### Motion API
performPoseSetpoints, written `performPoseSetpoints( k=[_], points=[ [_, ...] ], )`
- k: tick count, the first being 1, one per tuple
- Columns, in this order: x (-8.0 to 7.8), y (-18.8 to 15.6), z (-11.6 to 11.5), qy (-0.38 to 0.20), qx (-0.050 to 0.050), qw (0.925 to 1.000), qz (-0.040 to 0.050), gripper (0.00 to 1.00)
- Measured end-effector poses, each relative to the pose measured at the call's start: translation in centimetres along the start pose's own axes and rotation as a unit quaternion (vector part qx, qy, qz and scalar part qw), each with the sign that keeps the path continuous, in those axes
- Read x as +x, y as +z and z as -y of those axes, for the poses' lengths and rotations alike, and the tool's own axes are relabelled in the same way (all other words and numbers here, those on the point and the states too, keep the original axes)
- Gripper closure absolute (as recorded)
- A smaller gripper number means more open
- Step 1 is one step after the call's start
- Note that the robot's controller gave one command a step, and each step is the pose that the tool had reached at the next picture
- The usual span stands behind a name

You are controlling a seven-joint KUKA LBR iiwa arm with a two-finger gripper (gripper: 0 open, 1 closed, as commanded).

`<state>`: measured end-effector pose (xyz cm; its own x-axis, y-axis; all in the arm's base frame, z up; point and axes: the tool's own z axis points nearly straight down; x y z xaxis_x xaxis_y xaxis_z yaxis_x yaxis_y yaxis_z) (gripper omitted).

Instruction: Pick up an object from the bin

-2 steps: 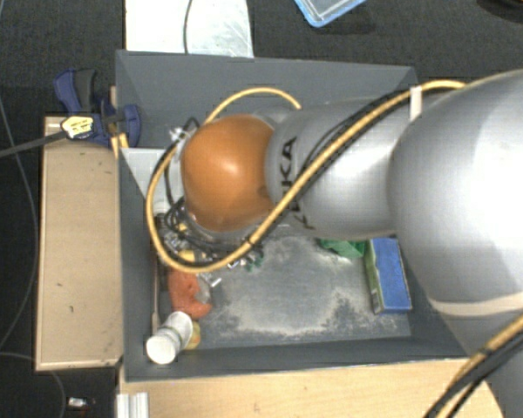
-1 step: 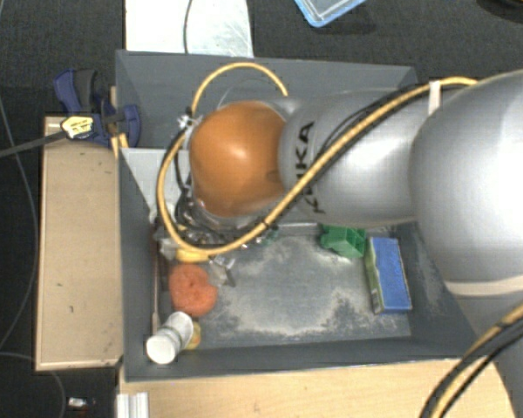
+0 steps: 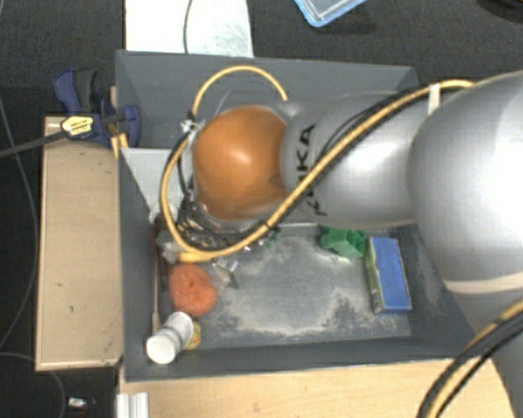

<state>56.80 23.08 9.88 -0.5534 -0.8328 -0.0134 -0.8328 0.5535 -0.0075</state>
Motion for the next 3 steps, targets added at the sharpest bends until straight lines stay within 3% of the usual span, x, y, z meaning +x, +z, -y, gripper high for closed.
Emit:
performPoseSetpoints(
  k=[1, 2, 3],
  points=[
    [0.4, 1.5, -0.9, 0.14, 0.002, 0.9902, 0.0017, 0.0],
    [0.6, 2.1, -1.3, 0.11, 0.004, 0.9939, 0.002, 0.0],
    [1.0, -1.0, -2.6, 0.142, 0.002, 0.9899, 0.002, 0.0]
  ],
)
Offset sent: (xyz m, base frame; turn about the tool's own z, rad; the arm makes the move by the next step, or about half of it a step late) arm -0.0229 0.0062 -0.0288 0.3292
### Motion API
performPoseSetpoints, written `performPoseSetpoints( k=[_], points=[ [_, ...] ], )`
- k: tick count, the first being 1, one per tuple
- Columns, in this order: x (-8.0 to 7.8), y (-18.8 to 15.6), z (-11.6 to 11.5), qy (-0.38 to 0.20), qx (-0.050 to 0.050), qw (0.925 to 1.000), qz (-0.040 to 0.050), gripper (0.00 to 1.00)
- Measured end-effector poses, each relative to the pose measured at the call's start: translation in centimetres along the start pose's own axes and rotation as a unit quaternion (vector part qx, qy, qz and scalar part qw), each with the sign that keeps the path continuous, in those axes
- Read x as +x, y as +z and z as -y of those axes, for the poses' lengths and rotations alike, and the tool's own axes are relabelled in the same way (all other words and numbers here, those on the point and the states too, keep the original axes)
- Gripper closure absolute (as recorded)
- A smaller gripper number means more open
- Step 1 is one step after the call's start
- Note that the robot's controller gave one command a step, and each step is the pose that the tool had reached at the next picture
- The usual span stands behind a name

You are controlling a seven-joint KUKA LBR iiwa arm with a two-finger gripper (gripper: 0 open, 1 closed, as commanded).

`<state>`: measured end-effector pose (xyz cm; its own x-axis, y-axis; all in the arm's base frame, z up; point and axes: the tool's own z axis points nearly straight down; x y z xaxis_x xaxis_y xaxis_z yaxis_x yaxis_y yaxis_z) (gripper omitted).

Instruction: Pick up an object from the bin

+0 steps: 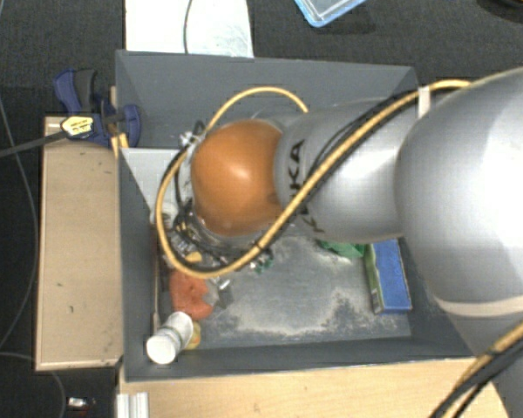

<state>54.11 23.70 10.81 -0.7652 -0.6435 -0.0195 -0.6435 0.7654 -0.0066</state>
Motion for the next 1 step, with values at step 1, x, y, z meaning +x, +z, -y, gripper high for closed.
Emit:
performPoseSetpoints(
  k=[1],
  points=[
    [-0.32, -0.01, 0.33, -0.159, 0.001, 0.9873, 0.0018, 0.0]
  ],
)
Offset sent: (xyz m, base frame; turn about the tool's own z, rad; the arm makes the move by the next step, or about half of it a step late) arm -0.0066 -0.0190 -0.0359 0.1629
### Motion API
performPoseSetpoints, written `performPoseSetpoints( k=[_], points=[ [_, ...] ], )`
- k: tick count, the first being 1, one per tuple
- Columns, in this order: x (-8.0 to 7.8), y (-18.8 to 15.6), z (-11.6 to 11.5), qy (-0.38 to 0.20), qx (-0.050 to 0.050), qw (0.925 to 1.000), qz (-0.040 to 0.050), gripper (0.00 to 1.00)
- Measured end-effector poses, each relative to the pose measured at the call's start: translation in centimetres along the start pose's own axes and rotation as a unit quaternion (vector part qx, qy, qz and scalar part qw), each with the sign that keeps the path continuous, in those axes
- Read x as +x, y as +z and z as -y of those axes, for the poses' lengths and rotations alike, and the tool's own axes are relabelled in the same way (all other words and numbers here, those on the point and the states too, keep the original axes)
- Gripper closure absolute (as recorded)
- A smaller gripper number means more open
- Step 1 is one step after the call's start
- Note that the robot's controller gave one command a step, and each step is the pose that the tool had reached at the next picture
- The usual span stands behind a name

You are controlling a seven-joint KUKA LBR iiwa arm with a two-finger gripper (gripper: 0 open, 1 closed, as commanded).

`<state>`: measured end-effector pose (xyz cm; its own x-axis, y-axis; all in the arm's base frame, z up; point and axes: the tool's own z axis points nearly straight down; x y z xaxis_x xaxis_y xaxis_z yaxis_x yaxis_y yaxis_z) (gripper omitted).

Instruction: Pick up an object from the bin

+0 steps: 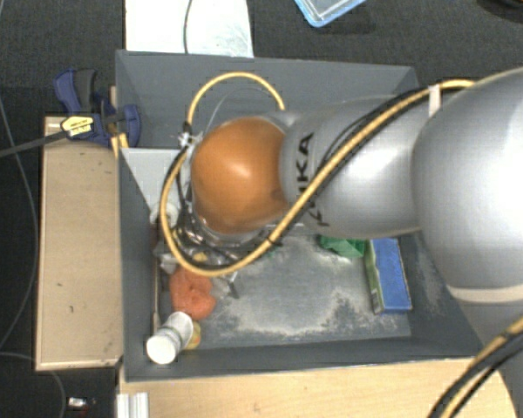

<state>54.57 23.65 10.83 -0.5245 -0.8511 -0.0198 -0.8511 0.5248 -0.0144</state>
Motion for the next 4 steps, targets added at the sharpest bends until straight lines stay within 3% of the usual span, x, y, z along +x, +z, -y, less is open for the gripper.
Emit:
performPoseSetpoints(
  k=[1, 2, 3, 4],
  points=[
    [1.2, 1.9, 0.0, 0.15, -0.001, 0.9887, -0.0008, 0.0],
    [0.7, 2.4, 2.3, 0.11, 0.0, 0.9939, 0.0037, 1.0],
    [0.7, 2.4, 2.3, 0.111, 0.0, 0.9938, 0.0036, 1.0],
    [1.6, -4.7, 3.1, 0.122, 0.0, 0.9925, 0.0046, 1.0]
  ],
)
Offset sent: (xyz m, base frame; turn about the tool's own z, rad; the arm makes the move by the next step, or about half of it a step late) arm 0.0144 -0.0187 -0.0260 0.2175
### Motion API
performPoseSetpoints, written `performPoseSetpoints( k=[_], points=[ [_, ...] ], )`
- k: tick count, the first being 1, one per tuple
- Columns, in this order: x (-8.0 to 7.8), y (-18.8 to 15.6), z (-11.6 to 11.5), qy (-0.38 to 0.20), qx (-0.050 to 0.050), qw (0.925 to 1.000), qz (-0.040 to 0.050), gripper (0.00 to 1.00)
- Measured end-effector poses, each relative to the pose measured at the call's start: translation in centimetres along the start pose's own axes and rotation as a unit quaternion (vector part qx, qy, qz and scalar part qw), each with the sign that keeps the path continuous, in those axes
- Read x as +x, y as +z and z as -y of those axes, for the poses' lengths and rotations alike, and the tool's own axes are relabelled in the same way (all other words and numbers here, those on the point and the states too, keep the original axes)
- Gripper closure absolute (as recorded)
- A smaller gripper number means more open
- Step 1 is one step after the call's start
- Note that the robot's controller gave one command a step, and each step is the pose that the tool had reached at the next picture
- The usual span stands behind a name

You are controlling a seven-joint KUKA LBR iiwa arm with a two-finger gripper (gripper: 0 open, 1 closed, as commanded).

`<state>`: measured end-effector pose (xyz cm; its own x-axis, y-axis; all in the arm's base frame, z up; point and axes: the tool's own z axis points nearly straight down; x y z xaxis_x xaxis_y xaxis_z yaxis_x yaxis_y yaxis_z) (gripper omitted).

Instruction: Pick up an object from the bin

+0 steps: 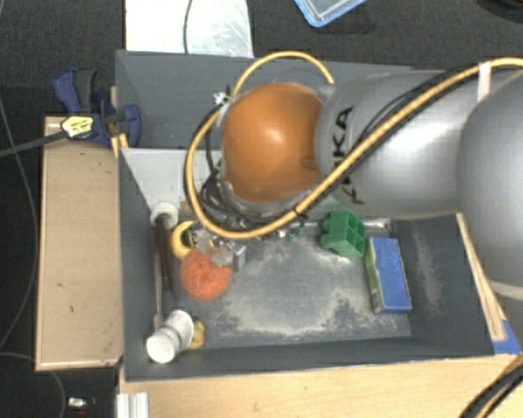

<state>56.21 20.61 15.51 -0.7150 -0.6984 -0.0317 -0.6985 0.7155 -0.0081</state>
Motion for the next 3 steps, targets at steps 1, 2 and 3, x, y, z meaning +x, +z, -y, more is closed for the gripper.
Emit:
performPoseSetpoints(
  k=[1, 2, 3],
  points=[
    [-0.1, -1.4, -1.4, -0.011, -0.001, 0.9999, -0.0017, 1.0],
    [-1.1, 0.7, -3.2, 0.104, 0.0, 0.9946, 0.0017, 1.0],
    [-1.7, 4.9, -2.6, 0.141, 0.001, 0.99, 0.0008, 1.0]
  ],
)
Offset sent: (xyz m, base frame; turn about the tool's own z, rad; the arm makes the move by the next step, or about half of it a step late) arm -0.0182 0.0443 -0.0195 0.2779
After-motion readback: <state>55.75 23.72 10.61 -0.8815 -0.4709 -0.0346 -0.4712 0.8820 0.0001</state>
